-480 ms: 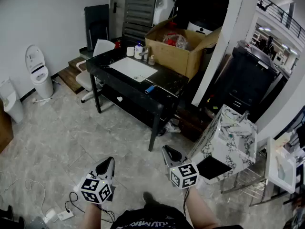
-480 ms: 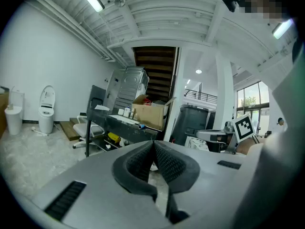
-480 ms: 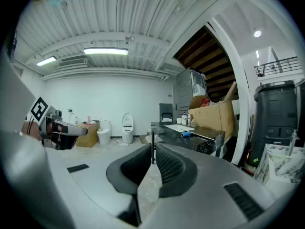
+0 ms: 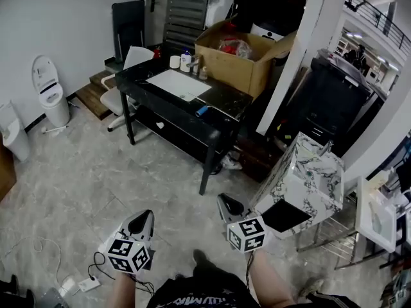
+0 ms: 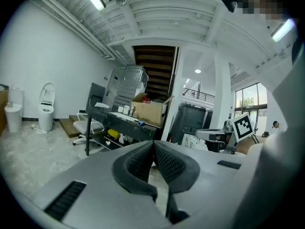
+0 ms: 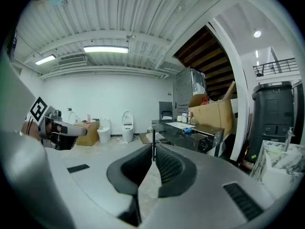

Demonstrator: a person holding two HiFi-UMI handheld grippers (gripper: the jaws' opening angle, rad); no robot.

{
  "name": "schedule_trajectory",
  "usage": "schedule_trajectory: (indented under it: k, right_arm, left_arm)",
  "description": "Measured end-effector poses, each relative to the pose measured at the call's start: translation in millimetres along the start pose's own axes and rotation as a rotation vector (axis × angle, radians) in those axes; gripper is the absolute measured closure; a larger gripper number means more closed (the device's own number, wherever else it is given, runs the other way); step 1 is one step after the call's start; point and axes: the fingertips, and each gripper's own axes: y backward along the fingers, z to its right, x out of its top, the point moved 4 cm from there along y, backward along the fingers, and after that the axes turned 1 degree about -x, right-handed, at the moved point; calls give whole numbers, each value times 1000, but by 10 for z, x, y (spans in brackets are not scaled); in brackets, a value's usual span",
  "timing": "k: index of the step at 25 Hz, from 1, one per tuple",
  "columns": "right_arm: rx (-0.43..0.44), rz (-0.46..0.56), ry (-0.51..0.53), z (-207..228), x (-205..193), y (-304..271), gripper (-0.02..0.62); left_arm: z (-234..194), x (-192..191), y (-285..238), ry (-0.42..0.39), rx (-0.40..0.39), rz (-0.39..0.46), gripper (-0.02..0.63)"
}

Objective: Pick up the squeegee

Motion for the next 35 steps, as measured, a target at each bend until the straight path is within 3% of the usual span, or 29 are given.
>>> schedule_trajectory:
  k: [9,18,24,35]
  right_arm:
    - [-38,23,-48,-2,-84,42,537]
    - [-27,11,-72,297,-74,-703,537]
    - [-24,-4,-105,758,-26,-1477,537]
    - [-85,-12,-139,2005,247,-2775,537]
  left_arm:
    - [-109,-115,80,23,2,-9,586]
    - [-483,-20,-331,20,52,-17,586]
    - [-872,192,-1069,16,68,-36,586]
    - [-1346,789,-2885,-8,13,-59,586]
